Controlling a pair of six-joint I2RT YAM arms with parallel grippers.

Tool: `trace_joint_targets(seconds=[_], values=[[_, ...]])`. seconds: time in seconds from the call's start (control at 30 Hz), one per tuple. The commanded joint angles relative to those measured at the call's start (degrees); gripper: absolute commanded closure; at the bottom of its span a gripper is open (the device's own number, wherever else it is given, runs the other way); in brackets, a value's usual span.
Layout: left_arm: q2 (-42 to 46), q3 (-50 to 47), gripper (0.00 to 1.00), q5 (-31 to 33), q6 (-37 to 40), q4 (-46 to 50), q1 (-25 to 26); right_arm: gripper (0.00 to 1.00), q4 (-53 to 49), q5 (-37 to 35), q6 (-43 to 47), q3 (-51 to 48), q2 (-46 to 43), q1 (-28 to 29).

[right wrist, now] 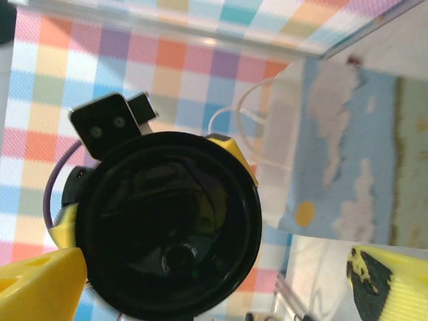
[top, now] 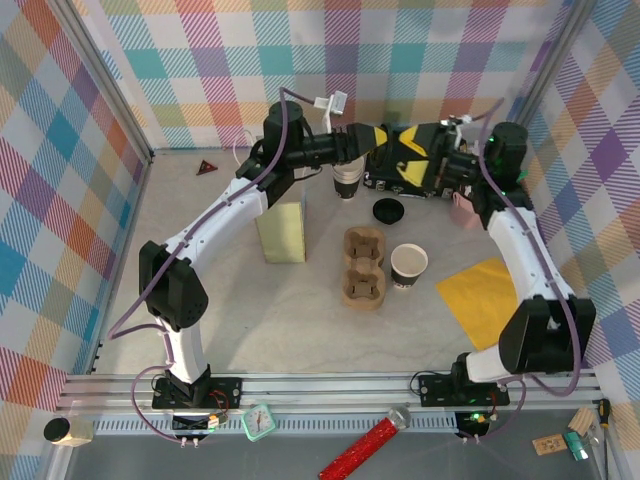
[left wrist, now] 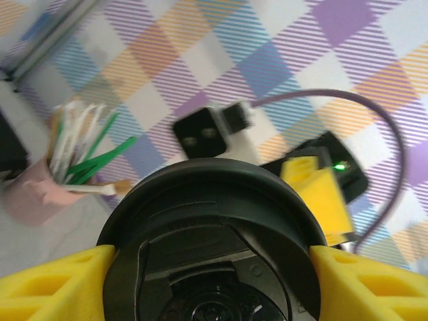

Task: Pack the takeout coffee

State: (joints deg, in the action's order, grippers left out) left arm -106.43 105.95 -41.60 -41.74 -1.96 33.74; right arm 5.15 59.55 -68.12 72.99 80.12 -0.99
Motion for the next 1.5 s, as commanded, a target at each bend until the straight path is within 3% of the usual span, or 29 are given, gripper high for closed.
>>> trace_joint_targets(seconds=[0.0,0.1,0.27,0.57,0.67,1.03,1.47], values=[[-0.01,7.43,0.31,7.32,13.24,18.27,3.23,0.01,-19.99,-5.74,14.38,-0.09,-5.06,-4.29],[-2.7,13.05,0.31,13.99,20.28,30.83,6.02,0.01,-32.75,-11.45,23.88,1.35,-7.28,-5.66],[-7.24,19.74,0.31,22.19,25.93,42.7,10.8,0.01,-43.71,-25.69,31.16,-0.83,-12.62,-5.74],[-13.87,27.55,0.31,33.82,31.27,55.13,18.29,0.01,-59.06,-50.57,34.79,-4.94,-19.58,-5.89],[-15.9,29.22,0.31,35.88,32.09,57.4,20.14,0.01,-61.42,-54.21,34.41,-7.22,-22.01,-6.06],[-24.72,37.61,0.31,41.69,36.66,65.07,25.12,0.01,-64.3,-54.81,35.17,-14.03,-27.28,-6.25],[-30.1,40.83,0.3,47.35,41.15,64.91,27.45,0.01,-63.97,-53.47,35.34,-17.16,-28.63,-6.22]])
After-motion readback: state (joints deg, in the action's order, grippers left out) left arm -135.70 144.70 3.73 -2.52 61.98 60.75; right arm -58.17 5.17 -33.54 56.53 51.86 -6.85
